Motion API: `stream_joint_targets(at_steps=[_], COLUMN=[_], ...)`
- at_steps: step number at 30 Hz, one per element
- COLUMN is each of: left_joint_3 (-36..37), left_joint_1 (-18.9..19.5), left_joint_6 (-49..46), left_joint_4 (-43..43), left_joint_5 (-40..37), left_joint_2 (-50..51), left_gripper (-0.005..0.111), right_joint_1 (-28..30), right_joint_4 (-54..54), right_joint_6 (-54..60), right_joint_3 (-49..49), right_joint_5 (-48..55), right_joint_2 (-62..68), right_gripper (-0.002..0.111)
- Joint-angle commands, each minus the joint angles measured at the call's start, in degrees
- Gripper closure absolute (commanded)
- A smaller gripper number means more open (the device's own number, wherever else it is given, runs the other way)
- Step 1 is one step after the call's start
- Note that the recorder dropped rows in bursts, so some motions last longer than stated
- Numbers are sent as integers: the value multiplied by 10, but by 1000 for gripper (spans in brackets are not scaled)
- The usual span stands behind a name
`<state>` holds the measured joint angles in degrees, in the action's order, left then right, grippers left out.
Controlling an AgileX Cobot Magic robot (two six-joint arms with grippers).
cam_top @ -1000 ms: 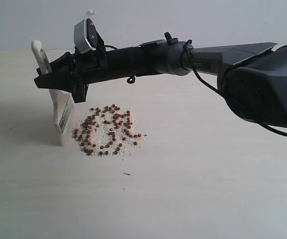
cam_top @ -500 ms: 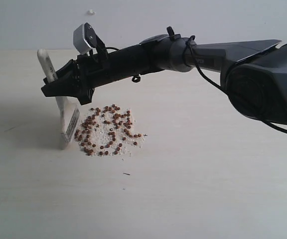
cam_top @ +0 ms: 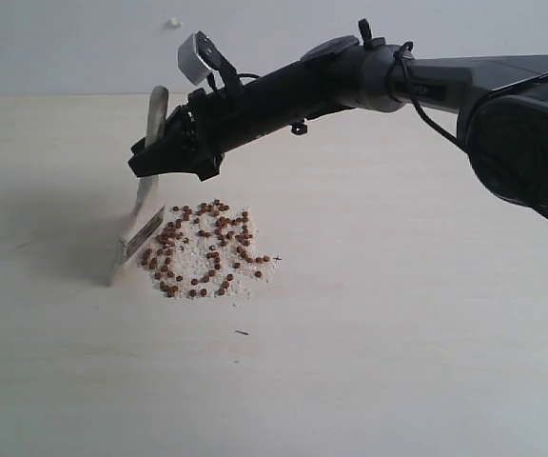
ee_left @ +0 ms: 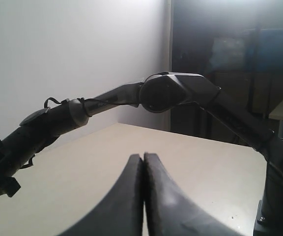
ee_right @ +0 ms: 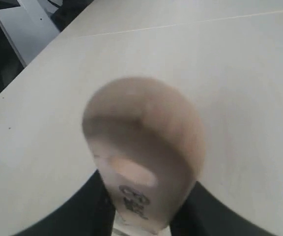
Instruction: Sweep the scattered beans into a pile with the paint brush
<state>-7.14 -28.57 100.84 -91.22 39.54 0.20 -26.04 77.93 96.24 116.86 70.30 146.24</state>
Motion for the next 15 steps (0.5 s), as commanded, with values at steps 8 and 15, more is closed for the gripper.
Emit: stream_joint_targets(at_steps=[8, 15], left_joint_3=[4, 4], left_joint_1=[0, 0], left_joint_6=[1, 1], left_joint_4=[-1, -1], left_joint_5=[-1, -1], left_joint_2=[-2, -2], left_gripper=[107, 107], right_joint_1=[-18, -26], right_joint_4=[46, 18], right_joint_6=[37, -4], right_joint_3=[2, 2], right_joint_5=[-10, -67], right_joint_2=[-9, -39], right_gripper=[108, 108])
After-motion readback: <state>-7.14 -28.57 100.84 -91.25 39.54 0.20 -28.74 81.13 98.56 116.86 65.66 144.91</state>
